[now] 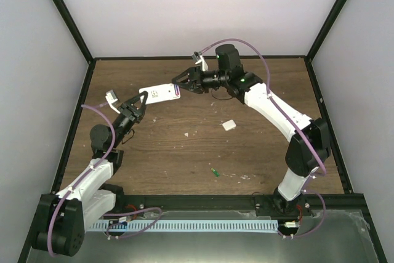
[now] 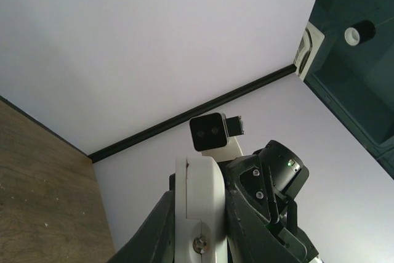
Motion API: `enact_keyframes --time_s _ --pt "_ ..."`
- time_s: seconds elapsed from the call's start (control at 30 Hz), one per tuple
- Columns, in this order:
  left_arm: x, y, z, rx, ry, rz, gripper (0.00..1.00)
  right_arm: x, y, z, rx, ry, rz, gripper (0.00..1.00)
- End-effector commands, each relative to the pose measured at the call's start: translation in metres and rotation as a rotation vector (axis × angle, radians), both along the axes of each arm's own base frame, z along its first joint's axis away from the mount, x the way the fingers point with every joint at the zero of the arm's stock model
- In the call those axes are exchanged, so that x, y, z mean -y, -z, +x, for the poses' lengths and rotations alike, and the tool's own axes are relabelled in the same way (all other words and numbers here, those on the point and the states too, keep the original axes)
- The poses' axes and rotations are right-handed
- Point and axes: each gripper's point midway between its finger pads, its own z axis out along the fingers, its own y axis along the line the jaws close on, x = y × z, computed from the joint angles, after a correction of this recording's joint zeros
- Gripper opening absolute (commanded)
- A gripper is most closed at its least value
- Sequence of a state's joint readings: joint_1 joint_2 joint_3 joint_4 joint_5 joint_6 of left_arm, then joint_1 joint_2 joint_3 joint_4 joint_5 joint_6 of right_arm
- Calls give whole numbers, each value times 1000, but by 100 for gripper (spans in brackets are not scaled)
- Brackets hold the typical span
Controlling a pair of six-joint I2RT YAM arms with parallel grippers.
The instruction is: Load the batteries into the remote control
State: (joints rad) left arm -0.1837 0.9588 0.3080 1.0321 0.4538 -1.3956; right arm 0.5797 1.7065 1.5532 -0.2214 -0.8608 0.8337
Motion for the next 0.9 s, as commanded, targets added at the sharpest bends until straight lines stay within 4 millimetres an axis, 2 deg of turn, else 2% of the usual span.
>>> enact_keyframes --time_s 0.0,0.53,0.87 --pt "-1 -12 -6 54 2 -14 0 0 -12 -2 16 -17 37 43" --pt "-1 -13 -6 61 3 -17 0 -2 -13 -5 11 -36 47 39" --pt "0 -13 -5 62 3 -10 0 -3 -16 -6 18 -41 57 31"
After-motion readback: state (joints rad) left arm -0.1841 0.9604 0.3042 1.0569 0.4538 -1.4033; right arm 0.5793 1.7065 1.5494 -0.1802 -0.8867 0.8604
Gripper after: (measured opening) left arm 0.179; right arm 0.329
